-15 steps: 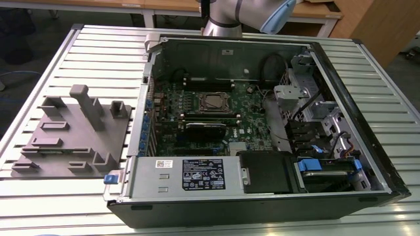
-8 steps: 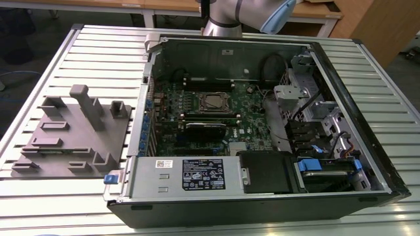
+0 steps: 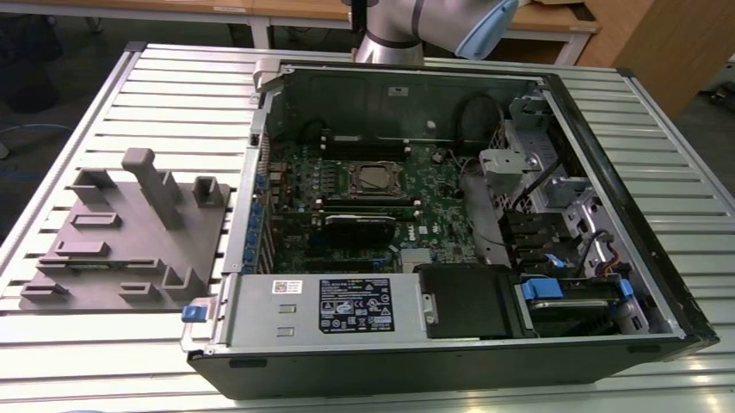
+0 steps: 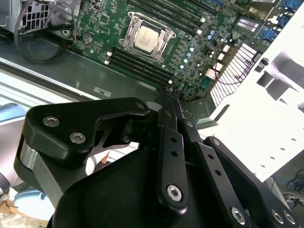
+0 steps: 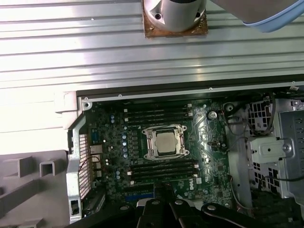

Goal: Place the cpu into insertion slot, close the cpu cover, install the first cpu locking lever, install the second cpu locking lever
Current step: 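Install the second cpu locking lever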

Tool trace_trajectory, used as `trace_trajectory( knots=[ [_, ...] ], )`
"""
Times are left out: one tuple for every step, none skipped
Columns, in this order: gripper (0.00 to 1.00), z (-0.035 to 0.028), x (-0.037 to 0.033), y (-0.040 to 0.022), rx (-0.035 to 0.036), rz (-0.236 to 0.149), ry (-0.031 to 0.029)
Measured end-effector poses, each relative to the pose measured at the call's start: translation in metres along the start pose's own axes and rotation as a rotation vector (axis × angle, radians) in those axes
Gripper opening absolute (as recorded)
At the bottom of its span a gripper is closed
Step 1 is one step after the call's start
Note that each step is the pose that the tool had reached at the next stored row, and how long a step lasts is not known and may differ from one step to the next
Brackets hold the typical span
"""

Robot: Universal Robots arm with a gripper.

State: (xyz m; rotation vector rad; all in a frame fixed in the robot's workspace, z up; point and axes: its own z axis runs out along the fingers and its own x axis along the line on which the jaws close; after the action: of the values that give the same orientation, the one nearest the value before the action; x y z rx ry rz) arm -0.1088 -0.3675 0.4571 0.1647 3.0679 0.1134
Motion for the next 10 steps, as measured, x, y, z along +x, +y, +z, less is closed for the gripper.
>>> trace_trajectory(
  knots=[
    [0.10, 0.0001, 0.0000, 0.0000, -0.0005, 0.000, 0.0001],
    [0.10, 0.0002, 0.0000, 0.0000, -0.0010, 0.000, 0.0002],
    [0.10, 0.0003, 0.0000, 0.0000, -0.0014, 0.000, 0.0003],
    [0.10, 0.0004, 0.0000, 0.0000, -0.0018, 0.000, 0.0004],
    [0.10, 0.0005, 0.0000, 0.0000, -0.0023, 0.000, 0.0005],
    [0.10, 0.0005, 0.0000, 0.0000, -0.0027, 0.000, 0.0006],
    [0.10, 0.0006, 0.0000, 0.0000, -0.0032, 0.000, 0.0007],
    [0.10, 0.0007, 0.0000, -0.0001, -0.0036, 0.000, 0.0008],
    [0.10, 0.0008, 0.0001, -0.0001, -0.0041, 0.000, 0.0009],
    [0.10, 0.0009, 0.0001, -0.0001, -0.0045, 0.000, 0.0009]
  ],
)
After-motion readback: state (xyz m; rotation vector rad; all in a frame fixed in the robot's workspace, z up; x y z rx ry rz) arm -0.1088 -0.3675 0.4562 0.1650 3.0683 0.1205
